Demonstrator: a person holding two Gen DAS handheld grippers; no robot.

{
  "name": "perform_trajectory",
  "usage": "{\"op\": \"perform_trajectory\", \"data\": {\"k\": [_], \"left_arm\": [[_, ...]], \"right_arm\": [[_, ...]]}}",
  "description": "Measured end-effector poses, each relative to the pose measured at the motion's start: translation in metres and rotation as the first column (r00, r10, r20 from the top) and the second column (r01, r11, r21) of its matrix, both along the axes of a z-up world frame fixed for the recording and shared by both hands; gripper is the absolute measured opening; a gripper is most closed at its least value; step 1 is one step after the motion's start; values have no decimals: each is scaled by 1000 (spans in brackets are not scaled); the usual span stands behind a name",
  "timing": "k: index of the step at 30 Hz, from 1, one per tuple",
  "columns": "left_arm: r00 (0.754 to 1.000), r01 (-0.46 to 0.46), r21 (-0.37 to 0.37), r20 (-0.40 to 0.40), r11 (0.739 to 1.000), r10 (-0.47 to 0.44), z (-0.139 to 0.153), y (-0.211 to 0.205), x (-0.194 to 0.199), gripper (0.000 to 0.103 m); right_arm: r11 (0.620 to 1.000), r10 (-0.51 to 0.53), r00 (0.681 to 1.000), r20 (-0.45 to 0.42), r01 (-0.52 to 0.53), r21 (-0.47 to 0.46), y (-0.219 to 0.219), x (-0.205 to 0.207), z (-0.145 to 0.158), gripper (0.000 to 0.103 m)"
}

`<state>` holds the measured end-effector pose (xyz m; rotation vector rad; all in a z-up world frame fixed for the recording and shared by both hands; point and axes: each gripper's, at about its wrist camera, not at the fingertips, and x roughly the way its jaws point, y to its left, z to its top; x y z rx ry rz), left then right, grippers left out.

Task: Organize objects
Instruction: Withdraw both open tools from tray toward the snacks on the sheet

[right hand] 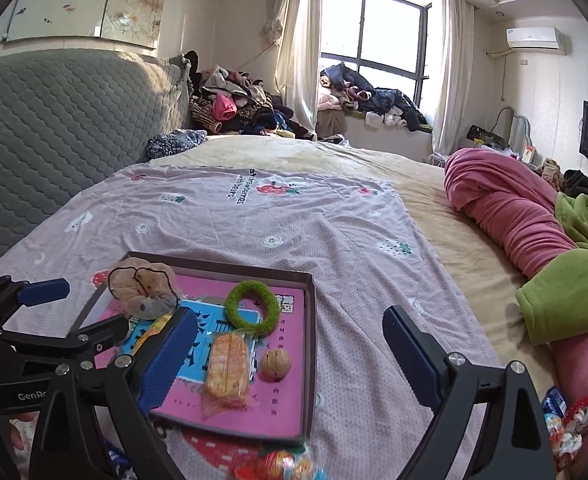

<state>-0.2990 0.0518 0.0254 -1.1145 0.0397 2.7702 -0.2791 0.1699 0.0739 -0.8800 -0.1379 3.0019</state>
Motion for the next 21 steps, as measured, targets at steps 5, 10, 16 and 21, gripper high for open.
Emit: {"op": "perform_trajectory", "data": {"k": [5, 10, 16, 21], "left_arm": [[1000, 17, 24, 1, 1000, -17, 5, -7, 33, 87], [1000, -13, 31, 2, 999, 13, 14, -15, 59, 87], [1000, -28, 59, 12, 998, 27, 21, -19, 97, 87], [999, -33, 43, 4, 999, 33, 37, -18, 120, 87]], "right_arm": [[1000, -7, 1000, -5, 7, 4, -2, 23, 11, 94], [999, -5, 1000, 27, 4, 32, -6, 41, 14, 95], [999, 3, 1000, 18, -4, 42, -10, 71, 31, 95], [999, 5, 1000, -2, -4, 38, -10, 99, 50, 95]]}}
